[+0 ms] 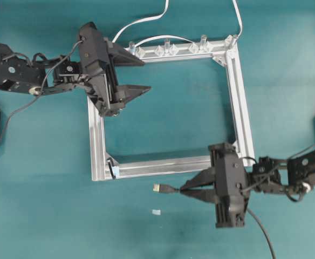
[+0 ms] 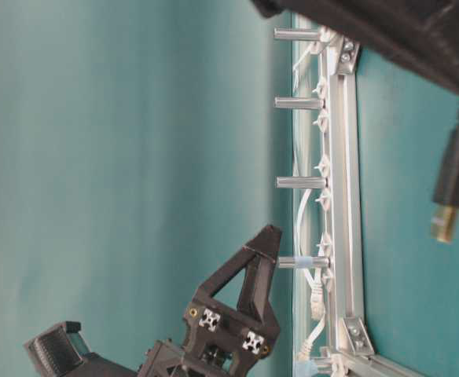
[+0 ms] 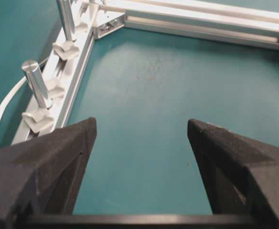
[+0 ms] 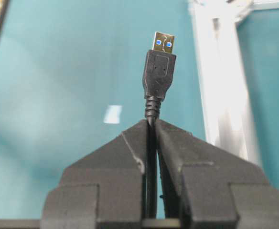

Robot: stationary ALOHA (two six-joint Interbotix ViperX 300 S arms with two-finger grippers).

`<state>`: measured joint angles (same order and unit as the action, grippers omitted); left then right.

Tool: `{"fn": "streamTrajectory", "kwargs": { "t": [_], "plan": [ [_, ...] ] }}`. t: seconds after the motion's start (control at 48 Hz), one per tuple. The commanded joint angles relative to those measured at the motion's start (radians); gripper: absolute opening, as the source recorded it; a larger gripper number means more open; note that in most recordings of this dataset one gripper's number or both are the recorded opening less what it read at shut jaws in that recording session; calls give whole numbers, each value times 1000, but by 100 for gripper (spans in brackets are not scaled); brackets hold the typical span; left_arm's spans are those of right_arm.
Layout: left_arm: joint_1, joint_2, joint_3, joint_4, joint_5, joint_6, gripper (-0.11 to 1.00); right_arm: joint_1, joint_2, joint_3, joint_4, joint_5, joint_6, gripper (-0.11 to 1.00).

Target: Insert the wire through the string loop located on the left side.

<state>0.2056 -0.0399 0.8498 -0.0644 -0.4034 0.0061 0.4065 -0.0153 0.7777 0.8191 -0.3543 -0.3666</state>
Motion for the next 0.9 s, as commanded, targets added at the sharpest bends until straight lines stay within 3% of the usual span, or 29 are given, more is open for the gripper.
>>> {"fn": "streamTrajectory", "kwargs": {
  "t": [0.0,0.313,0.875],
  "plan": [
    [-5,-37,-2,3,11,5,81,-28,-43,-9,-3,29,-26,8],
    [-15,-92,34,3,51,3,81,-92,-57,-8,-6,112,-91,8],
    [-37,-123,43,6,156,12,81,-133,-57,-6,-52,152,-91,8]
  ]
}}
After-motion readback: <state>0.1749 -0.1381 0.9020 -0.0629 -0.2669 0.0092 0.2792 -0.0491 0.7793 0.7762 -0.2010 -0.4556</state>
